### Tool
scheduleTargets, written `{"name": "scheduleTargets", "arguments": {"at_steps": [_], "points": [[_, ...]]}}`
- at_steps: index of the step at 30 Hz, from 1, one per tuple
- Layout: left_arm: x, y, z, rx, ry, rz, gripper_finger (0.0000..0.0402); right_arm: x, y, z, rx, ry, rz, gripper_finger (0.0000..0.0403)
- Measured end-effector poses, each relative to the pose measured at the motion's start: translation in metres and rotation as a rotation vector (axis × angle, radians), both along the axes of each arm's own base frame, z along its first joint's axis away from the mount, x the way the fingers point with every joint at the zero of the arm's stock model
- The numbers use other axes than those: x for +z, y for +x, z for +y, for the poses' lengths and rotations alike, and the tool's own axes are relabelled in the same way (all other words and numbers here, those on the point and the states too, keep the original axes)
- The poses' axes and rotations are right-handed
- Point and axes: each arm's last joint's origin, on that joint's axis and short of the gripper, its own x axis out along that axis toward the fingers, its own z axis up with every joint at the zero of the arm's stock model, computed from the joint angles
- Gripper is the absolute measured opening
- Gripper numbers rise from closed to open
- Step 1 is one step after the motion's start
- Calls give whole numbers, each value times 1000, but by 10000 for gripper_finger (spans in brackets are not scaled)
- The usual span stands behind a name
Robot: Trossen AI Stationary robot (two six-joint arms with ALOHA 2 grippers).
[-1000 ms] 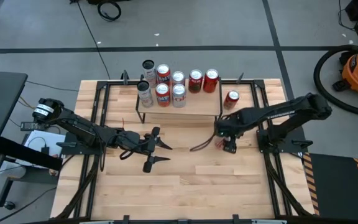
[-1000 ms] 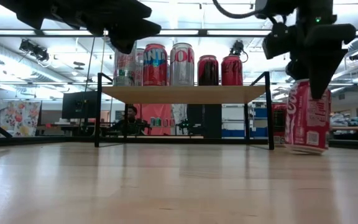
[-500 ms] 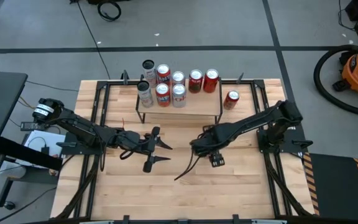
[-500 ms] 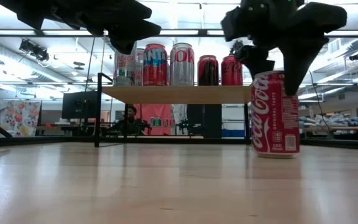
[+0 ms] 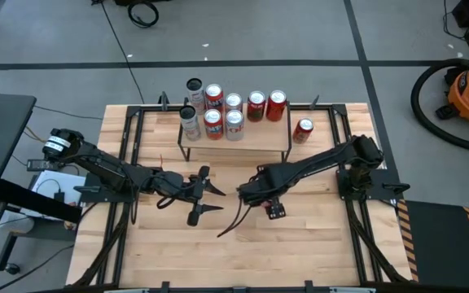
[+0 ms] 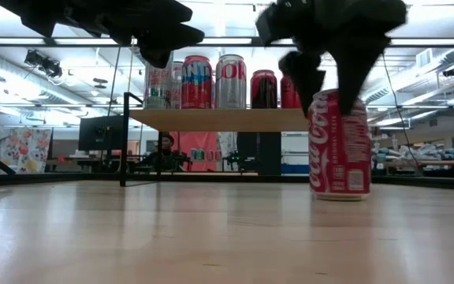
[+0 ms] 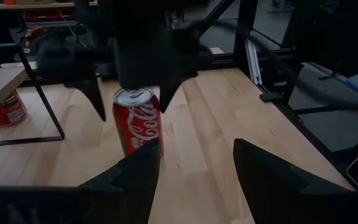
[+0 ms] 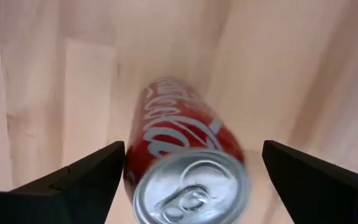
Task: Place canned beverage on shelf
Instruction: Put the red and white soda can on the shelf aligned with the other red and white soda can
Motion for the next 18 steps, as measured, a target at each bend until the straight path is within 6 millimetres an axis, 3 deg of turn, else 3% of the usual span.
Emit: {"name": "scheduleTargets", "arguments": {"at_steps": [7, 18], "points": [[-1, 0, 0, 0, 2, 10, 213, 28, 3, 2, -17, -66, -99, 391], [-2, 0, 0, 4, -10, 21, 213, 44, -7, 0, -91, -120, -88, 392]]}}
